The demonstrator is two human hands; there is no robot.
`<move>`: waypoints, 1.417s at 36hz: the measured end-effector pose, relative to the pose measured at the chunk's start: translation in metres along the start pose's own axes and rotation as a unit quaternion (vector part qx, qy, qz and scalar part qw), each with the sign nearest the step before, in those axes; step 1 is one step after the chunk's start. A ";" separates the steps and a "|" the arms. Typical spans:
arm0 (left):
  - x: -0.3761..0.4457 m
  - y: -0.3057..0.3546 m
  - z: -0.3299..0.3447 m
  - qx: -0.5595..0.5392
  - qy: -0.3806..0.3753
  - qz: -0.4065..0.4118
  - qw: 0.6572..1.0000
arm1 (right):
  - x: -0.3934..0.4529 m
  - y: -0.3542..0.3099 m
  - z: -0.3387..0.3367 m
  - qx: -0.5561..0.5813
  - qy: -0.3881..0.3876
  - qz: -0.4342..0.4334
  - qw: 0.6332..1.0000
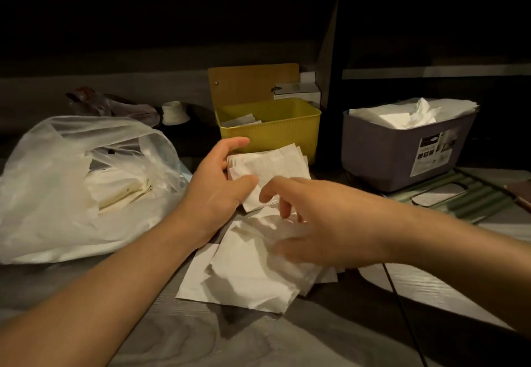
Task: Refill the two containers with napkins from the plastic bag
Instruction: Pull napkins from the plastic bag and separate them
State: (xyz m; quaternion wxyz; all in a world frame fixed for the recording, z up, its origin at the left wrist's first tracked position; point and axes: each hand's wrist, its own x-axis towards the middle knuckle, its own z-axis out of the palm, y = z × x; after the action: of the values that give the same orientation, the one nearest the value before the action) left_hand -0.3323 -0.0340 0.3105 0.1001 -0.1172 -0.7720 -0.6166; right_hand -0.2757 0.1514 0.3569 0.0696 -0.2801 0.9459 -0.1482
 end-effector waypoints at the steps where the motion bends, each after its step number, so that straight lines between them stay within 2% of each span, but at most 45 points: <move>1: 0.000 0.000 0.000 0.004 -0.006 -0.002 1.000 | 0.000 0.001 -0.002 0.000 0.005 0.004 1.000; 7: -0.001 0.000 0.000 0.038 -0.038 0.010 0.998 | -0.002 0.004 -0.014 -0.033 0.010 0.041 0.999; 9: -0.001 0.001 -0.001 0.039 -0.036 0.016 0.998 | 0.000 0.012 -0.020 -0.020 0.069 0.038 0.997; 12: -0.002 0.000 -0.002 0.048 -0.037 0.026 0.998 | 0.008 0.028 -0.022 0.063 0.190 0.023 0.979; 15: -0.004 0.005 -0.001 0.039 -0.041 0.020 0.998 | 0.018 0.041 -0.011 0.106 0.235 0.023 0.966; 21: -0.009 0.013 0.002 0.001 -0.080 -0.008 0.997 | 0.028 0.050 0.007 0.108 0.260 -0.001 0.959; 24: -0.008 0.012 0.002 0.016 -0.098 0.014 0.995 | 0.031 0.050 0.013 0.059 0.270 -0.040 0.960; 30: -0.007 0.004 0.001 0.054 -0.117 0.038 0.991 | 0.033 0.066 0.016 -0.043 0.303 -0.049 0.951; 41: -0.006 0.003 0.001 0.055 -0.123 0.046 0.990 | 0.035 0.070 0.007 -0.009 0.350 -0.031 0.936; 44: -0.006 0.004 0.001 0.049 -0.120 0.043 0.991 | 0.034 0.071 0.006 0.031 0.351 -0.022 0.936; 48: -0.007 0.005 0.002 0.054 -0.112 0.045 0.991 | 0.032 0.073 0.005 0.184 0.353 0.003 0.918; 51: -0.007 0.005 0.002 0.045 -0.109 0.041 0.992 | 0.032 0.074 0.006 0.236 0.344 0.014 0.909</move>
State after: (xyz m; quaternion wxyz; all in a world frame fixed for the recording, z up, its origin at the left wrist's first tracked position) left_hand -0.3239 -0.0314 0.3127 0.0453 -0.2107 -0.8000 -0.5599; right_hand -0.3383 0.1915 0.3264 -0.1936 -0.1736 0.8528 -0.4529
